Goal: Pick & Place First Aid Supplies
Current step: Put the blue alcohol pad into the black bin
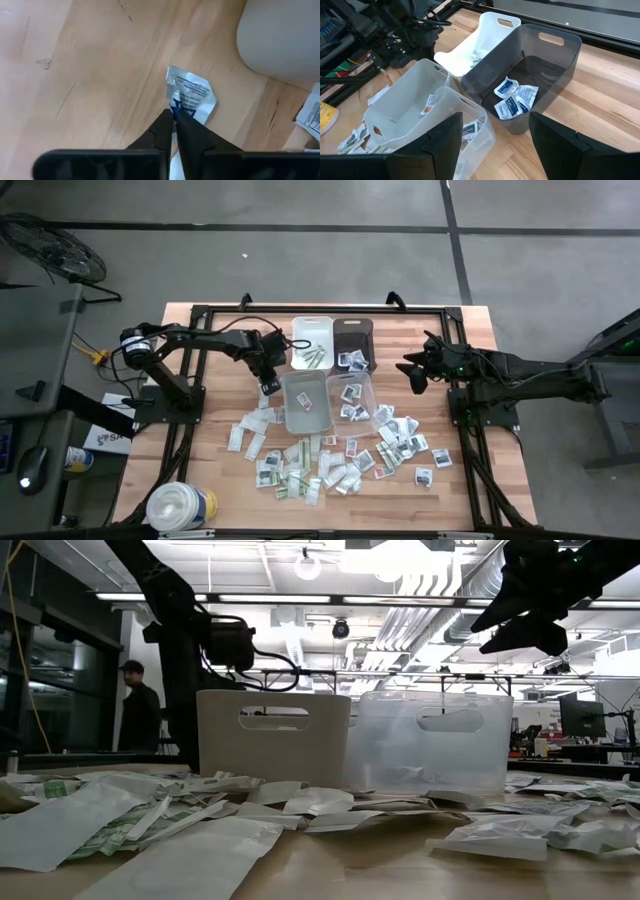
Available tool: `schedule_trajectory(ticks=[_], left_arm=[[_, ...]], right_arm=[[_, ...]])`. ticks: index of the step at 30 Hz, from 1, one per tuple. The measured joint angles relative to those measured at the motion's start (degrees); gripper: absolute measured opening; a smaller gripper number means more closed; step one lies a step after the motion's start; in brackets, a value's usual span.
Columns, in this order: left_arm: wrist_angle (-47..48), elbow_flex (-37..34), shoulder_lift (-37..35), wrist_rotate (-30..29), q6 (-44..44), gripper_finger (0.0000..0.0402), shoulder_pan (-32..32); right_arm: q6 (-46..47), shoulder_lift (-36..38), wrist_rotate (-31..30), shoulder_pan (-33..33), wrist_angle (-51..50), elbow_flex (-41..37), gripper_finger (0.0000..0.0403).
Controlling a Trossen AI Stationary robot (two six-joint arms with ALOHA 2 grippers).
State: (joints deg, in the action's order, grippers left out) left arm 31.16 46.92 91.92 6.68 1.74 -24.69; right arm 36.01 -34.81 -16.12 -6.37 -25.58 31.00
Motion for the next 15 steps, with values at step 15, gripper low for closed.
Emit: schedule_trajectory(ticks=[15], left_arm=[[0.6,-0.1,-0.3,2.8,-1.3,0.0001,-0.2]], right_arm=[[0.0,0.0,0.0,0.0,0.0,0.0,0.0222]])
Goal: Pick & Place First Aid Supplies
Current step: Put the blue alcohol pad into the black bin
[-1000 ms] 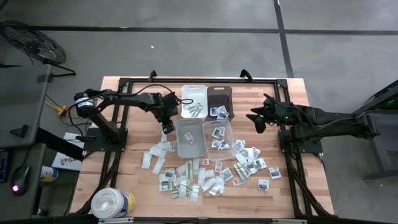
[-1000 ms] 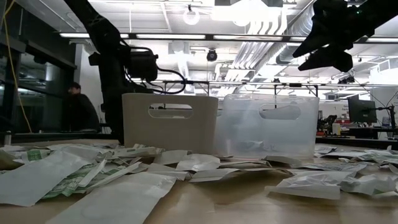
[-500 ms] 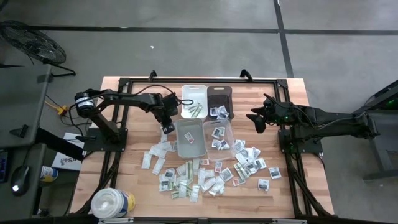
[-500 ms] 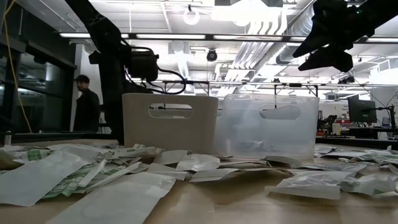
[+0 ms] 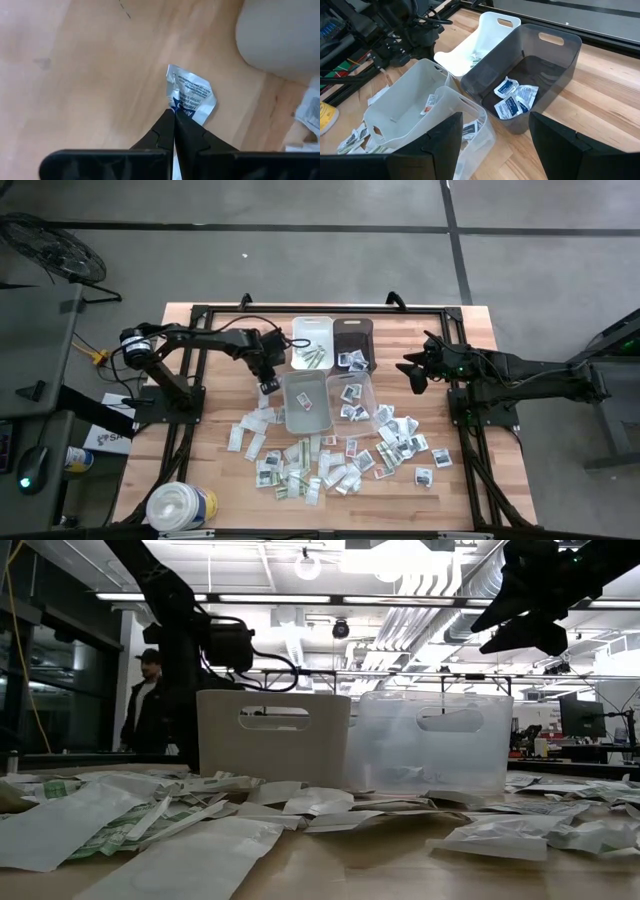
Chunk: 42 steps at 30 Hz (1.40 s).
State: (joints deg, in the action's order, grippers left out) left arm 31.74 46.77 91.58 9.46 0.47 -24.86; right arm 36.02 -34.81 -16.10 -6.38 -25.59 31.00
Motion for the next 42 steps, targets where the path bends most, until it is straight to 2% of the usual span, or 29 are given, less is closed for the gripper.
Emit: schedule_trajectory(ticks=[4,12,17,23,30,35,42], left_arm=[[1.0,-0.3,-1.6,0.7,0.0,0.0000,0.1],[2.8,-0.2,-8.7,3.9,0.2,0.0000,-3.7],[1.8,-0.1,-13.6,7.4,1.3,0.0000,-5.6],[-0.7,-0.1,-17.5,8.5,4.0,0.0000,-5.5],[-8.0,-0.1,-18.1,10.8,8.2,0.0000,-5.5],[-18.1,-0.1,-18.1,11.4,13.5,0.0000,-5.0],[-29.8,0.0,-17.1,5.9,20.3,0.0000,-1.7]], right_arm=[[0.0,0.0,0.0,0.0,0.0,0.0,0.0222],[0.0,0.0,0.2,0.0,-0.1,0.0,0.0222],[-0.1,0.0,0.2,0.0,-0.1,0.0,0.0222],[-0.3,0.0,0.2,0.0,-0.1,0.0,0.0222],[-0.5,0.0,0.0,0.0,-0.1,0.0,0.0222],[-0.5,0.0,0.0,0.0,-0.1,0.0,0.0222],[-0.6,0.0,0.0,0.0,0.0,0.0,0.0222]])
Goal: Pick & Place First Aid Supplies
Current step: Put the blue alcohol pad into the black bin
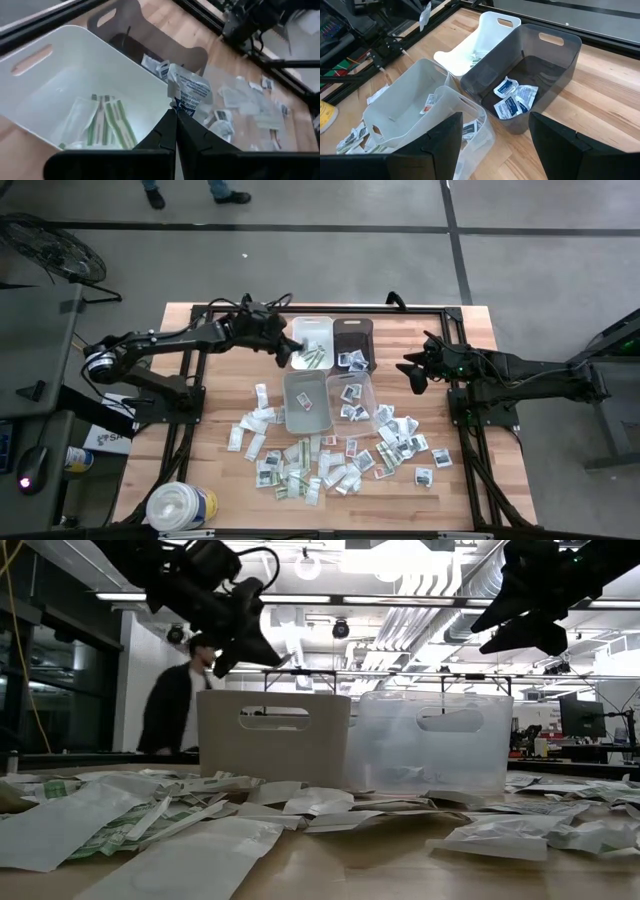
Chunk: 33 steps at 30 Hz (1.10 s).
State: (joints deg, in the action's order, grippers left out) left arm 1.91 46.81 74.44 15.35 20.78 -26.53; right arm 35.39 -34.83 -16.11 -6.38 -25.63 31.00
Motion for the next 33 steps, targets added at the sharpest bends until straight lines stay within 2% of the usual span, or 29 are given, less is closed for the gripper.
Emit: schedule_trajectory(ticks=[10,17,23,33], left_arm=[[-6.9,1.7,5.2,-5.3,5.2,0.0000,4.7],[-6.9,10.3,13.1,-6.6,3.8,0.0000,6.1],[-1.6,19.0,20.5,-13.1,4.0,0.0000,6.8],[5.4,31.7,31.1,-15.5,4.4,0.0000,7.9]], right_arm=[[-1.7,-0.1,-3.0,0.0,0.2,0.0,0.0222],[-2.4,-0.1,-2.9,0.0,0.2,0.0,0.0222],[-2.4,-0.1,-2.5,0.0,0.2,0.0,0.0222],[-2.4,-0.1,-2.4,0.0,0.1,0.0,0.0222]])
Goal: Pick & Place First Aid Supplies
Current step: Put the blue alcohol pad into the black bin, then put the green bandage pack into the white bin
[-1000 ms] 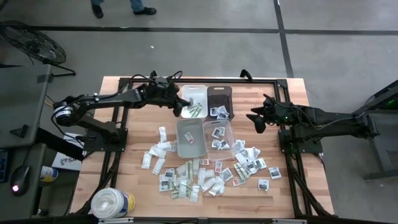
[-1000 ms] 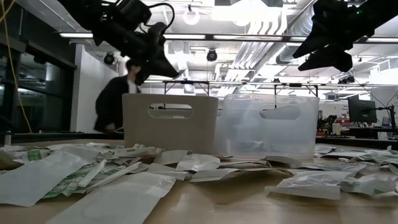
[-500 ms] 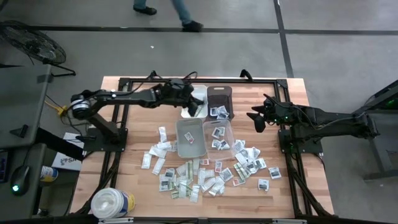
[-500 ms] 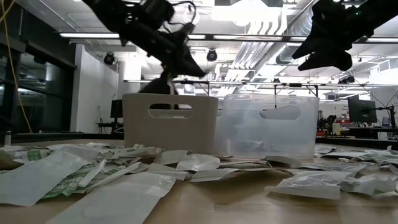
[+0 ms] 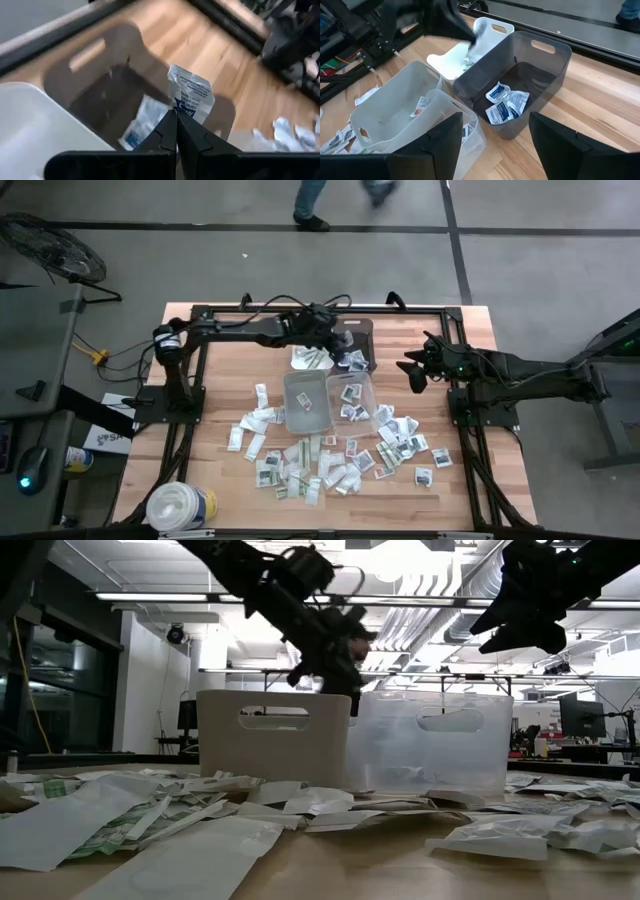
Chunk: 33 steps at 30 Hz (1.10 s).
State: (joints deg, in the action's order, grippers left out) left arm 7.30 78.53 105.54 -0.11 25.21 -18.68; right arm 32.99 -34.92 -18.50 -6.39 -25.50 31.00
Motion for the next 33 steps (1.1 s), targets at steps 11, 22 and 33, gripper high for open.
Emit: schedule_trajectory(ticks=[11,22,33], left_arm=[[-0.4,4.3,7.4,1.3,0.1,0.0000,1.2],[1.8,4.4,8.1,1.1,-0.3,0.0002,1.1],[1.9,4.4,8.1,2.4,-1.4,0.0100,1.0]], right_arm=[[-0.7,0.0,-0.1,0.0,-0.3,0.0,0.0222],[-1.8,0.0,2.4,0.0,-0.8,0.0,0.0222],[-2.0,0.0,2.6,0.0,-1.7,0.0,0.0222]])
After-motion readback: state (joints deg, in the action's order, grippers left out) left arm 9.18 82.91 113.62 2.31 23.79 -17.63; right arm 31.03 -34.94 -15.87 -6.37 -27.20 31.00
